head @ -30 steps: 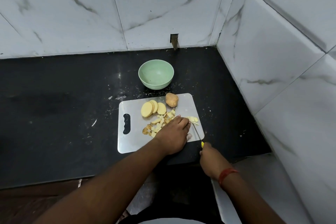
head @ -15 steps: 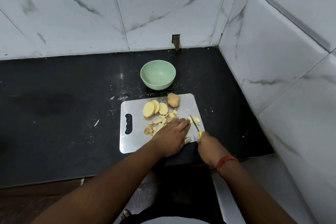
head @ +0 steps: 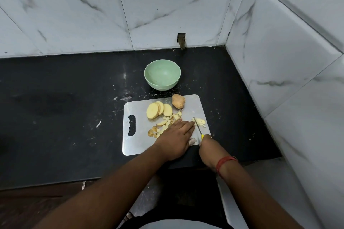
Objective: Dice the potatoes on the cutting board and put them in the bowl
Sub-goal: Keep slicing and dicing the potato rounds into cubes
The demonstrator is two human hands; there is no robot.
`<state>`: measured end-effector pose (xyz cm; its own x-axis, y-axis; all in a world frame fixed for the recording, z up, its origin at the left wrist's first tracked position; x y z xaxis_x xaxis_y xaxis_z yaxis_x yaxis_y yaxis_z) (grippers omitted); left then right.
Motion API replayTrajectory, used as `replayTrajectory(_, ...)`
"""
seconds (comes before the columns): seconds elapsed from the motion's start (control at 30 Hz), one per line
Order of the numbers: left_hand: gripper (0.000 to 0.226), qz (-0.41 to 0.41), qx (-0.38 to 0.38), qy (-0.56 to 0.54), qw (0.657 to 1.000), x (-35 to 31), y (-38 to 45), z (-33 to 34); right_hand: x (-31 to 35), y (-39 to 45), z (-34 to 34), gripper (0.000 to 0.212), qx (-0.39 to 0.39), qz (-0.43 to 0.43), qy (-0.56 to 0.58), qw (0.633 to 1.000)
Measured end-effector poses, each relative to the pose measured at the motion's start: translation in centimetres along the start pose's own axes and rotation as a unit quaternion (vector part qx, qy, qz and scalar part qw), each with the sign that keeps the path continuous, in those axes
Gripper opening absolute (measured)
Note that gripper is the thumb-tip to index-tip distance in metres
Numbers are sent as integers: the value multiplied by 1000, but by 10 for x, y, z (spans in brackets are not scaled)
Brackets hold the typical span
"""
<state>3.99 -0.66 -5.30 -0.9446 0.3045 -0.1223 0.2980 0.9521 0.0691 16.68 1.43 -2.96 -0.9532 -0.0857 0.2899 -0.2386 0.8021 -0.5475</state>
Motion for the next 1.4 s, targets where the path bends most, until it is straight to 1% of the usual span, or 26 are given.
replayTrajectory(0.13,66,-11,-4,23,1000,-3,-1,0,-6,-7,6,29,24,-15,42,999)
replayTrajectory(0.27,66,-14,-4,36,999,-4,-1,-1,-16,-23,13,29,30,-13,39,999)
replayTrajectory(0.37,67,-18,9,42,999,-5,0,-3,-23,-31,16,20,29,-2,26,999)
replayTrajectory(0.43,69,-14,18,45,999,-6,2,-5,-26,-35,14,12,32,-1,43,999)
replayTrajectory(0.47,69,-13,15,47,999,-5,3,-6,-28,-37,12,7,32,-5,56,998)
replayTrajectory(0.5,67,-10,6,52,999,-5,5,-9,-29,-39,9,7,28,-11,72,997)
replayTrajectory(0.57,57,-9,-31,60,998,-5,8,-16,-33,-42,2,14,12,-24,122,992)
replayTrajectory(0.63,46,-15,-67,51,996,-7,11,-22,-37,-44,-6,17,-10,-35,186,982)
replayTrajectory(0.7,42,-9,-77,38,996,-13,19,-26,-44,-42,-13,18,-39,-37,240,969)
replayTrajectory(0.77,49,18,-55,44,997,-23,30,-26,-50,-37,-18,18,-59,-32,293,954)
replayTrajectory(0.83,58,42,8,70,997,-33,43,-18,-56,-33,-20,19,-65,-24,335,940)
replayTrajectory(0.9,64,42,77,109,990,-35,50,-9,-60,-31,-21,19,-63,-22,353,933)
replayTrajectory(0.97,70,40,112,136,983,-30,47,-2,-63,-30,-22,19,-56,-23,364,929)
replayTrajectory(1.1,88,41,114,156,980,-9,26,0,-63,-24,-22,22,-42,-28,369,928)
replayTrajectory(1.23,93,18,117,171,978,8,11,-7,-54,-17,-22,21,-26,-41,364,930)
replayTrajectory(1.3,93,1,110,165,980,16,7,-11,-48,-14,-20,20,-14,-43,355,934)
replayTrajectory(1.4,79,-27,80,153,985,31,-2,-18,-39,-11,-18,20,-7,-53,349,936)
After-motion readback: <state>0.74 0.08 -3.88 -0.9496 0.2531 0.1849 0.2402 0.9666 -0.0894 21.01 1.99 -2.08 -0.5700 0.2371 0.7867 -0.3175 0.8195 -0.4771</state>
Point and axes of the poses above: each hand's wrist, its own y-axis towards the middle knuckle, its own z-axis out of the palm, x = y × z, the point moved 6 cm from there along y, towards the middle knuckle, and after that the axes turned 3 degrees about y, right-handed, at the moved point
